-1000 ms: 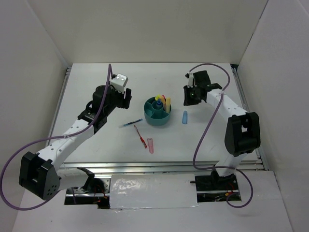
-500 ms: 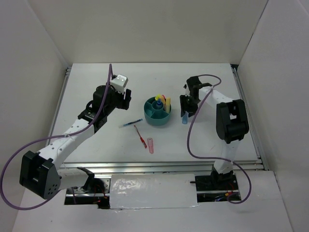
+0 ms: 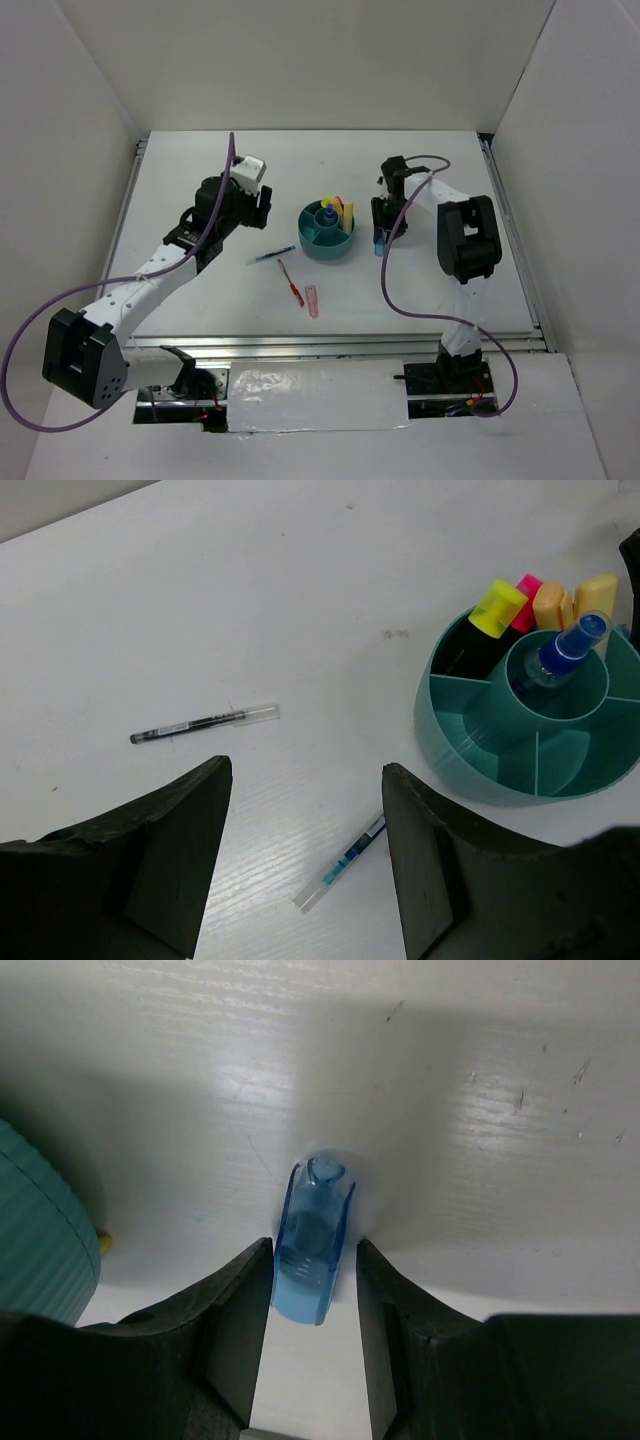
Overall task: Sort the stationery into containers
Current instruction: Pick up the stationery from the center of the board.
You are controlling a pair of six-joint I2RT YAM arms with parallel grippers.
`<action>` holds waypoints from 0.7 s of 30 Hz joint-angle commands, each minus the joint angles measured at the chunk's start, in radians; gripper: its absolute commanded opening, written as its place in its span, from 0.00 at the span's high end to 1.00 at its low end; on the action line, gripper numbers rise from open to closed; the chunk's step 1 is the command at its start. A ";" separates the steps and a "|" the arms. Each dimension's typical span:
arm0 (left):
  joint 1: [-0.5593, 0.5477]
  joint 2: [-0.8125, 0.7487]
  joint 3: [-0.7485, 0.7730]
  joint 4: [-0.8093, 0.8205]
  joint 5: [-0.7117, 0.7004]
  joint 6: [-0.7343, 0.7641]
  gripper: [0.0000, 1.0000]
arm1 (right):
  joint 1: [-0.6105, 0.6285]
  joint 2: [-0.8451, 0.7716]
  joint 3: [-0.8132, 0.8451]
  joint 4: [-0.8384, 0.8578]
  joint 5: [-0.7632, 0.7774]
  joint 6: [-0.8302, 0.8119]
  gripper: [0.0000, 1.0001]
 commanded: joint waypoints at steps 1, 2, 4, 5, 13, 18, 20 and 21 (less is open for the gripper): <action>0.005 0.014 0.044 0.008 0.001 -0.008 0.27 | 0.006 0.034 0.070 -0.065 -0.001 0.006 0.54; 0.004 0.017 0.047 0.007 0.001 -0.008 0.27 | 0.006 0.040 0.084 -0.070 -0.006 0.003 0.54; 0.005 0.023 0.047 0.007 0.002 -0.010 0.27 | 0.006 0.059 0.105 -0.094 -0.012 -0.008 0.54; 0.005 0.024 0.049 0.007 0.004 -0.010 0.27 | 0.006 0.066 0.125 -0.102 -0.013 -0.011 0.54; 0.005 0.037 0.061 0.004 0.007 0.003 0.27 | 0.027 0.143 0.219 -0.211 -0.012 -0.062 0.62; 0.007 0.035 0.061 -0.005 0.009 0.012 0.27 | 0.055 0.158 0.181 -0.258 -0.018 -0.100 0.70; 0.007 0.031 0.058 -0.007 0.013 0.012 0.27 | 0.067 0.151 0.168 -0.260 -0.003 -0.111 0.75; 0.007 0.026 0.056 -0.008 0.010 0.010 0.27 | 0.081 0.155 0.173 -0.273 0.013 -0.117 0.76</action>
